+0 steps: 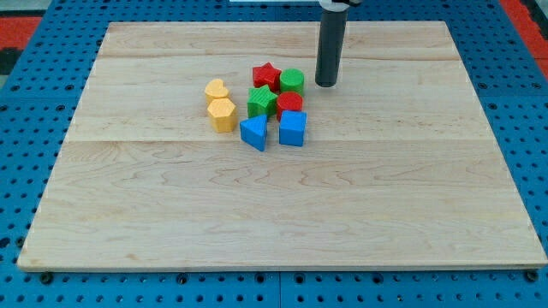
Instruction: Nudge the blue cube and blue triangle left a bit
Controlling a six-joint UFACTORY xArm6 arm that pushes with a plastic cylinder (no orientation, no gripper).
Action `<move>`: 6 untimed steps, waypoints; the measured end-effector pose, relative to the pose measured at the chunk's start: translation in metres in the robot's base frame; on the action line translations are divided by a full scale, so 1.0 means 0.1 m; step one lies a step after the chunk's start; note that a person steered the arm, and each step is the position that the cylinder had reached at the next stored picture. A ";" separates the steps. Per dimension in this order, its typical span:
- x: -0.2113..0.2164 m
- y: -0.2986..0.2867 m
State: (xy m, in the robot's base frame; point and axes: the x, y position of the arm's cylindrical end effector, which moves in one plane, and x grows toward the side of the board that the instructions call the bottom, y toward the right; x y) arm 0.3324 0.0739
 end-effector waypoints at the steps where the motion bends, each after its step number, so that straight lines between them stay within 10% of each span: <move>1: 0.00 0.00; 6: 0.98 -0.03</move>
